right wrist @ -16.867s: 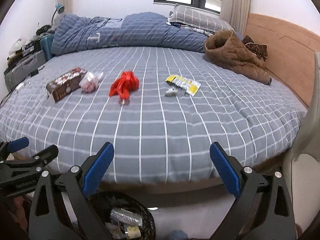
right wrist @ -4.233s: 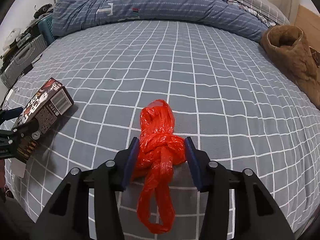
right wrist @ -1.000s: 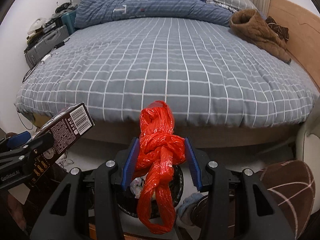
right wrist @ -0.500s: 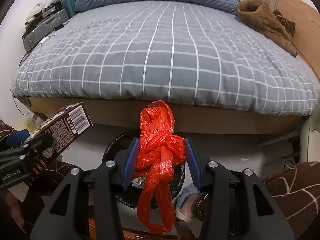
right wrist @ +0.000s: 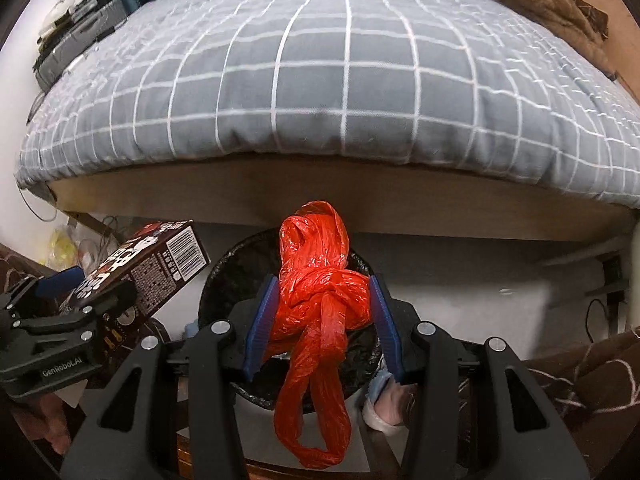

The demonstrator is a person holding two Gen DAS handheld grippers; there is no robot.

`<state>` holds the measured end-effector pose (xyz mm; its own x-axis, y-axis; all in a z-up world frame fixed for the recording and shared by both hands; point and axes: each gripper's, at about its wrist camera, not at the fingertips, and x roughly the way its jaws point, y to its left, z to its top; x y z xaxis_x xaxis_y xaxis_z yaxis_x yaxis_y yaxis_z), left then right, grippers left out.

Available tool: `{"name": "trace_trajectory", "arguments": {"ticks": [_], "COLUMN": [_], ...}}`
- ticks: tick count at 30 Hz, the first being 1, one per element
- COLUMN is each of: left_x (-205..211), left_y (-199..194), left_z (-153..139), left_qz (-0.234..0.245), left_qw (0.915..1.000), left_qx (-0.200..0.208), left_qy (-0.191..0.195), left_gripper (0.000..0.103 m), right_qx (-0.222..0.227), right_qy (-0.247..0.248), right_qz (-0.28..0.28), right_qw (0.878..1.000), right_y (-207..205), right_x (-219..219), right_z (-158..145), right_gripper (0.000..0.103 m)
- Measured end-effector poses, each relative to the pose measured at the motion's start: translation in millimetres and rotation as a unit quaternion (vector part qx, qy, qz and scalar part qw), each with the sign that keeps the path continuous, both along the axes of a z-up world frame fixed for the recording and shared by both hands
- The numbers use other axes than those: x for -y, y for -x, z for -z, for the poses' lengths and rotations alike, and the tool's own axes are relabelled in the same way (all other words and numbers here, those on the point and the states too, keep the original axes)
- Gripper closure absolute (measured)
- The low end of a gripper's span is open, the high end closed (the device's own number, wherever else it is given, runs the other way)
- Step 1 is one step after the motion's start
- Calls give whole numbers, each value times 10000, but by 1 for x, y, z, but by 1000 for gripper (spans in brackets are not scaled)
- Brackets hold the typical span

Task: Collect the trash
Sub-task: 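Lower the red bag and brown box into the bin and open both grippers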

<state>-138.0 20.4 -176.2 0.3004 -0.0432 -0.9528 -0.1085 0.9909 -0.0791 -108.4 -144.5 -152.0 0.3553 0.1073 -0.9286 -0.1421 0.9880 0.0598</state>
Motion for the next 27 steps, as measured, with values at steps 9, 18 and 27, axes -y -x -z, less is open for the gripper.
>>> {"name": "trace_trajectory", "arguments": {"ticks": [9, 18, 27], "left_x": [-16, -18, 28], "left_y": [-1, -2, -8], "left_z": [18, 24, 29], "left_qz": [-244, -287, 173], "left_qw": [9994, 9989, 9989], "left_qx": [-239, -355, -433], "left_qy": [9, -54, 12], "left_gripper": [12, 12, 12], "right_qx": [-258, -61, 69], "right_qy": [206, 277, 251], "right_qz": [-212, -155, 287], "right_qw": [9992, 9995, 9992], "right_y": [-12, -9, 0], "right_x": [-22, -17, 37], "right_z": [23, 24, 19], "right_gripper": [56, 16, 8]}}
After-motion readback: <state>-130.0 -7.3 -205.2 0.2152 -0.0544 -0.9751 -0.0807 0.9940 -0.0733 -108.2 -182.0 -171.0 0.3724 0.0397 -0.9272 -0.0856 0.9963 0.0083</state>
